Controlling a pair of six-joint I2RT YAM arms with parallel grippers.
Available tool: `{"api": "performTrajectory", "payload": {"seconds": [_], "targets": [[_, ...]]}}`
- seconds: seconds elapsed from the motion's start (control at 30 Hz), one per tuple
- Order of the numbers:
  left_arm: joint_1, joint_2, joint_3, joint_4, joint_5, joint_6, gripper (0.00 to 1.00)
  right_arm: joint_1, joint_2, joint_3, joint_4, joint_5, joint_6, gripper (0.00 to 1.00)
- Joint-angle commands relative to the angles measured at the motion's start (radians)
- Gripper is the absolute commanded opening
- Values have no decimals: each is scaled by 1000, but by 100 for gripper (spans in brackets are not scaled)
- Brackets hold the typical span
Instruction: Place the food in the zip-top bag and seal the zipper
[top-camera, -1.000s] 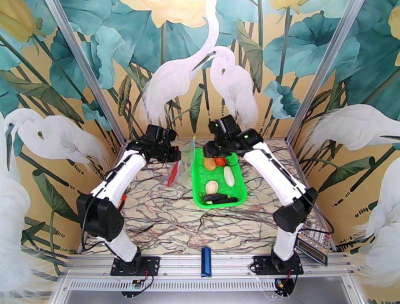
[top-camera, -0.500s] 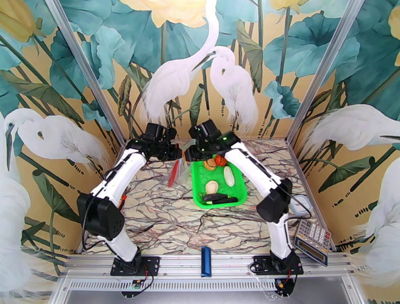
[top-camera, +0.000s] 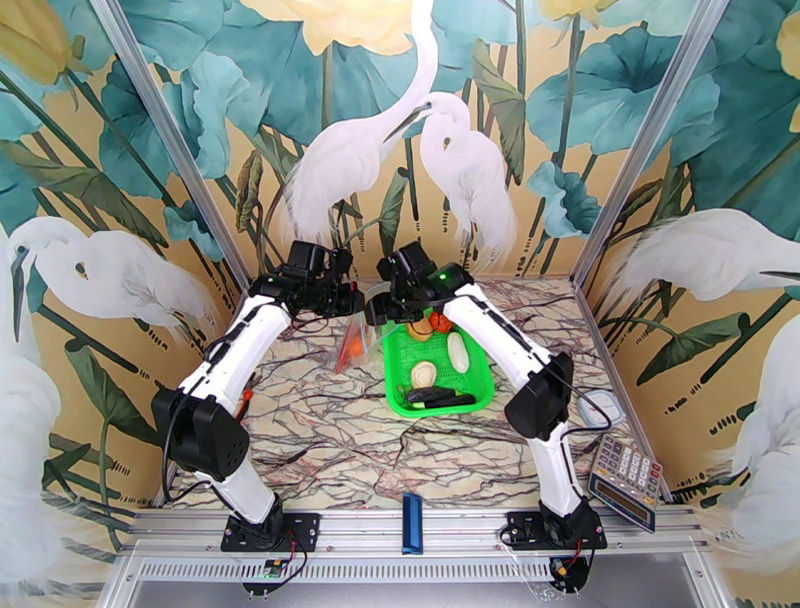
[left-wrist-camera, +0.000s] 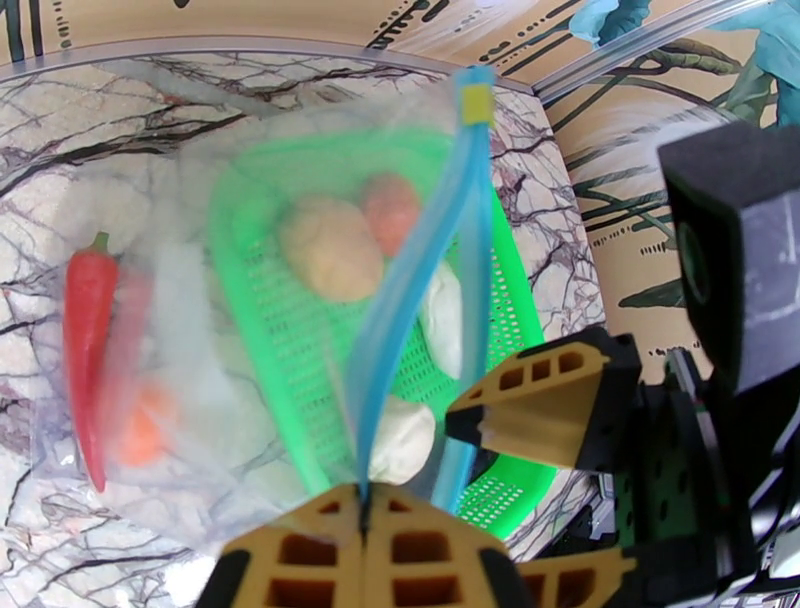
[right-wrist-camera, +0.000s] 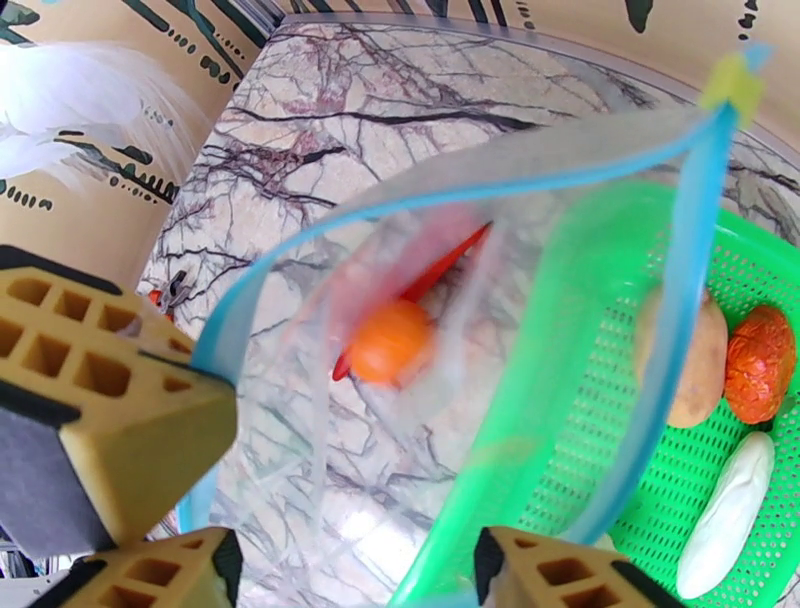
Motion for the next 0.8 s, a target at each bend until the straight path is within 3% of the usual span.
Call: {"api": "performTrajectory", "payload": {"seconds": [0.0, 0.33, 0.57, 0.77], "targets": [[6, 2, 43, -36, -14, 8, 0, -19, -37, 14, -20, 38, -3, 68], [6, -5, 108, -176, -146, 93, 0, -105, -297, -422, 46, 75, 22, 68], [7, 9, 95, -175, -140, 94, 0, -103, -314, -652, 133, 54, 149, 68], [6, 18, 75, -152, -142, 94, 0, -99, -277, -701, 196, 106, 220, 68]]}}
